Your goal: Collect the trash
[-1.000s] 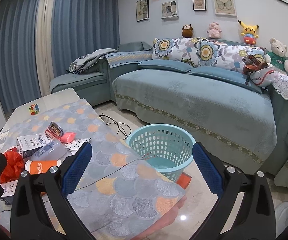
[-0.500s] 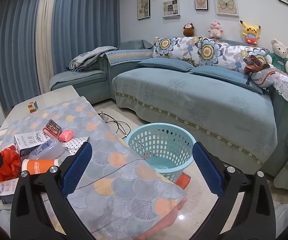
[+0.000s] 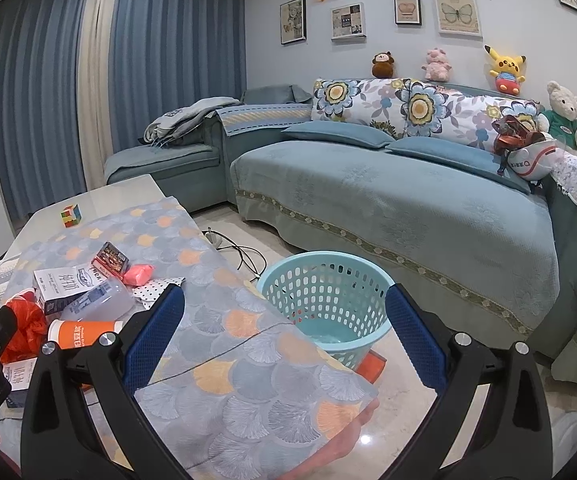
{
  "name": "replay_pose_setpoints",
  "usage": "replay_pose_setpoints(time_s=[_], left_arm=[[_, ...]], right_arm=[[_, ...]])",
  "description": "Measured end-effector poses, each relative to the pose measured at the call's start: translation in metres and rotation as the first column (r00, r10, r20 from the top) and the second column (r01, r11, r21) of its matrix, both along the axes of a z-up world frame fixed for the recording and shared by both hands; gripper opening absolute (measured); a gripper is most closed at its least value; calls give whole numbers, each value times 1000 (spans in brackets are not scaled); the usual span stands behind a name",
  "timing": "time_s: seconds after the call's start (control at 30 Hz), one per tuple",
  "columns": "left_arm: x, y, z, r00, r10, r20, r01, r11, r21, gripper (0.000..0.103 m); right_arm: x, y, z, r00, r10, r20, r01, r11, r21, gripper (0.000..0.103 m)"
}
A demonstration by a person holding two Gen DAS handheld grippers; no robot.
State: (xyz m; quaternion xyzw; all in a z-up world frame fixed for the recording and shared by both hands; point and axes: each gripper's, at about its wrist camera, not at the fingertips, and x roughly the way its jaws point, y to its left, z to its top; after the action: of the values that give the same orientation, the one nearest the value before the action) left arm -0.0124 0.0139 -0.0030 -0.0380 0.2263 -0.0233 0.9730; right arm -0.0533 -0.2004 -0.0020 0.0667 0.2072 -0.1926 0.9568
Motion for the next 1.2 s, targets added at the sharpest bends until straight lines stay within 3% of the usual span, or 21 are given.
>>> replay_pose_setpoints(time_s=[0.7,1.2], left_arm=[[3,0,-2,1000,16,-14,-16,1000,-8,95],[2,1,-3,1000,15,-13,-15,1000,-4,95]], right_arm=[[3,14,1,1000,15,6,-14,999,-51,95],[1,4,-1,1000,-1,4,1,1000,-16,95]])
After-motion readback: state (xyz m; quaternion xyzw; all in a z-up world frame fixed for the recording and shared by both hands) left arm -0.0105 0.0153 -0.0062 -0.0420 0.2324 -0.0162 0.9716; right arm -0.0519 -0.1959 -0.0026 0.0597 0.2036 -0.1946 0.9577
